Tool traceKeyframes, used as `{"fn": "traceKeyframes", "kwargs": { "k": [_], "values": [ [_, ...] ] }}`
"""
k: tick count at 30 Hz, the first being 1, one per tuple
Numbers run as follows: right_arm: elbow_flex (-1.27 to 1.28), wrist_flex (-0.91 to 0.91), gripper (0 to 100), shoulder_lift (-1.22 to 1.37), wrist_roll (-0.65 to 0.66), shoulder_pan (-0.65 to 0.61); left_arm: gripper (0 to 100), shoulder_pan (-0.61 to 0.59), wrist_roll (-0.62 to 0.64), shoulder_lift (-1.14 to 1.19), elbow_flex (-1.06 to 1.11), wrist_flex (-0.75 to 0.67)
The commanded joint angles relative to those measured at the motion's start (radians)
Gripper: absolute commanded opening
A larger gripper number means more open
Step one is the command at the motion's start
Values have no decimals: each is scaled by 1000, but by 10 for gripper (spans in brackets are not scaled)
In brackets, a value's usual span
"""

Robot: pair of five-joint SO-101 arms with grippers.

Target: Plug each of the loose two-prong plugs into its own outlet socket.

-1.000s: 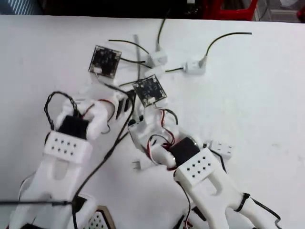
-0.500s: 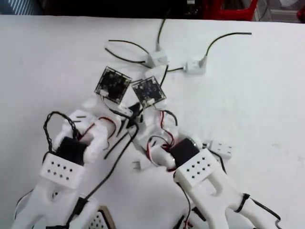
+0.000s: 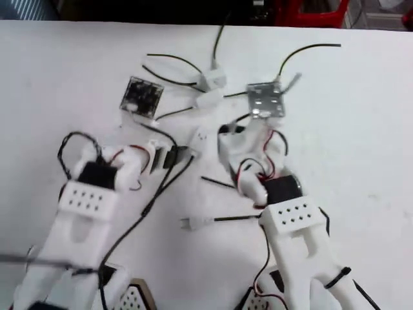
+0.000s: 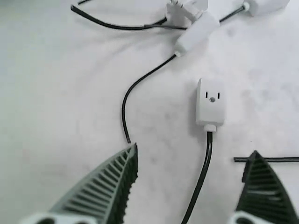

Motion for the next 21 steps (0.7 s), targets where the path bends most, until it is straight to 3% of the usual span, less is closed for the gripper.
{"fn": "traceKeyframes", "kwargs": {
  "k": [1,5,9,21],
  "values": [
    [17,-116,17,-22,-52,99,354,36,-86,288,-245,78],
    [37,-199,17,-22,-57,200,338,110,-121,473,-377,97],
    [38,-219,17,-22,-141,271,339,165,-123,630,-508,103],
    [37,-219,17,-22,-144,288,339,219,-176,1102,-1007,285]
  ]
}}
